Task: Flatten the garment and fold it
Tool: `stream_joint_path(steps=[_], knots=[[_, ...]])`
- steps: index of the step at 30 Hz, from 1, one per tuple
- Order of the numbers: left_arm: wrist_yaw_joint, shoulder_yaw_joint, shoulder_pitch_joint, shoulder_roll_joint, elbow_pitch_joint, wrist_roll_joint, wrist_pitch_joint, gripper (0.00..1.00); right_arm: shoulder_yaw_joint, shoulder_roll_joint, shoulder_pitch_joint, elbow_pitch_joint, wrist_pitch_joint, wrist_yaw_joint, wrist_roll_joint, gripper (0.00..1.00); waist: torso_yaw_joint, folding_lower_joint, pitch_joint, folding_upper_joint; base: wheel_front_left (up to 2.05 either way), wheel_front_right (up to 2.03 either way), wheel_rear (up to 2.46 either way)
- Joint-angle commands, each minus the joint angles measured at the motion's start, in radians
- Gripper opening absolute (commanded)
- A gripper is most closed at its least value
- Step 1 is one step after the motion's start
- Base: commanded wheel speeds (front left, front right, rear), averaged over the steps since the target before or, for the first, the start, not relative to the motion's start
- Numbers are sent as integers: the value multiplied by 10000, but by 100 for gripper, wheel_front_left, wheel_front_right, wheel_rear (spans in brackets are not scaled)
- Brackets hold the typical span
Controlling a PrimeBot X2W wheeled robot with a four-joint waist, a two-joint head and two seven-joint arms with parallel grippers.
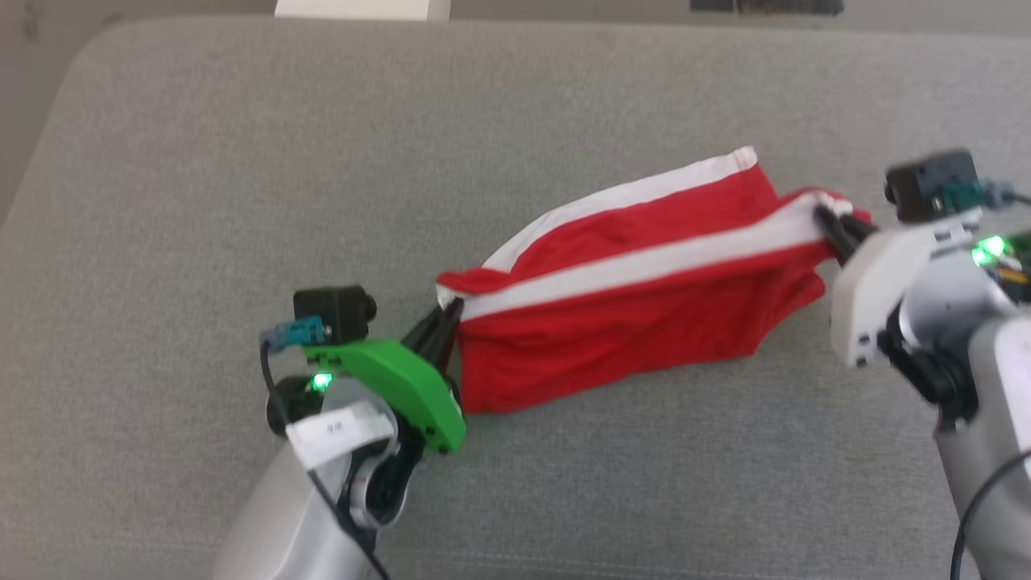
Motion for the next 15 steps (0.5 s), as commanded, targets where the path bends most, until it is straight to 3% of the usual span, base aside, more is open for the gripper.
stream_joint_path(steps=[1, 15], knots=[[65, 79, -353, -82, 264, 49, -141, 0, 156, -69, -436, 368, -163, -21, 8, 0, 203, 1, 526, -1, 0, 0, 0], [147, -135, -1799, -483, 1939, 302, -549, 0, 1971, -342, -3656, 4365, -515, -21, 298, 0, 639, 1, 1691, -1, 0, 0, 0]])
